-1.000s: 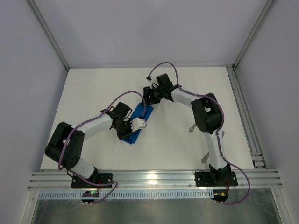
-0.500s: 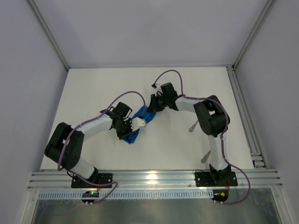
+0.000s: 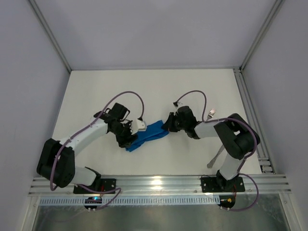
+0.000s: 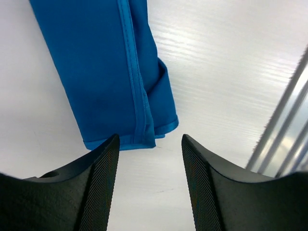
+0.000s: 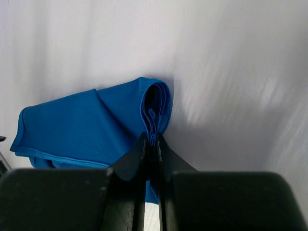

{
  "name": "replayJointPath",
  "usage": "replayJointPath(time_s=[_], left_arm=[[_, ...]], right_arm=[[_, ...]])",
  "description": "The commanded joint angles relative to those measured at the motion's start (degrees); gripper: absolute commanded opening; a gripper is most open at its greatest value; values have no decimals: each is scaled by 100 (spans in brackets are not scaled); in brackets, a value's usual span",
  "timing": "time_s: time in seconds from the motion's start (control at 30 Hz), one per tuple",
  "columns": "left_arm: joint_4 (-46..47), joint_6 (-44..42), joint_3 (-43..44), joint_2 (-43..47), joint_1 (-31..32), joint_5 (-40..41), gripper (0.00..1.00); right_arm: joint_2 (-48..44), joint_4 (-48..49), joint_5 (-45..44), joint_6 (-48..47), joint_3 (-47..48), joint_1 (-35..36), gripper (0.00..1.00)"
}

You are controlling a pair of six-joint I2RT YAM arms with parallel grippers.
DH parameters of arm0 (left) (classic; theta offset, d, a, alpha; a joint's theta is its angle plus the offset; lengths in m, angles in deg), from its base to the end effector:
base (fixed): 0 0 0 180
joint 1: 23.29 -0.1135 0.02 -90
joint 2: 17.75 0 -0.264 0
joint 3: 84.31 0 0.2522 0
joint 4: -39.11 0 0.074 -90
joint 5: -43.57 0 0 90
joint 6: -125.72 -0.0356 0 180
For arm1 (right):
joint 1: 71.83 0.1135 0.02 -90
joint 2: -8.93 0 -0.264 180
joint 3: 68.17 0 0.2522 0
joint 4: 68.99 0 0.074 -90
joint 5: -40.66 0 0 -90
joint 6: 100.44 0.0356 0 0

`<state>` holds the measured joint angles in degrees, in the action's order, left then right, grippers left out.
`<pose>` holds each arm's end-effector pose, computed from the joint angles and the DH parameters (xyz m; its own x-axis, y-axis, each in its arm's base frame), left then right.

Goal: Fold the napkin into a case and place the utensils inside
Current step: Move the smaller rectangle-folded napkin to the center of the board.

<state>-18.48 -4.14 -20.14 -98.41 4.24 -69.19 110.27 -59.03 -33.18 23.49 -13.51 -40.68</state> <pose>0.2138 -0.1270 0.1997 -0.3211 0.8338 -0.4490 0.9460 0.3052 -0.1098 0.2787 0.1800 0.1242 -0.8085 0.1378 -0.5722 -0.2850 0.7589 0.5855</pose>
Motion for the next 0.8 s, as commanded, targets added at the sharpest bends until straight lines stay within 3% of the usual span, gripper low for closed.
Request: replayJointPath(time_s=[0.0, 0.13, 0.33, 0.43, 0.77], left_arm=[[-696, -5, 399, 446, -238, -931, 57], [-451, 986, 566, 403, -642, -827, 52], [-661, 1585, 952, -282, -802, -53, 52], [-863, 1875, 1172, -748, -1038, -299, 55], [-1505, 2070, 1287, -1224, -1224, 0, 64]], right_arm=[[-535, 598, -964, 535, -582, 224, 4], [-1107, 599, -1947, 1140, -1303, 653, 4], [-1634, 396, -3266, 2072, -1874, 1682, 4], [-1836, 387, -3820, 2644, -2077, 2043, 4], [-1977, 150, -4481, 3005, -1964, 2369, 4]])
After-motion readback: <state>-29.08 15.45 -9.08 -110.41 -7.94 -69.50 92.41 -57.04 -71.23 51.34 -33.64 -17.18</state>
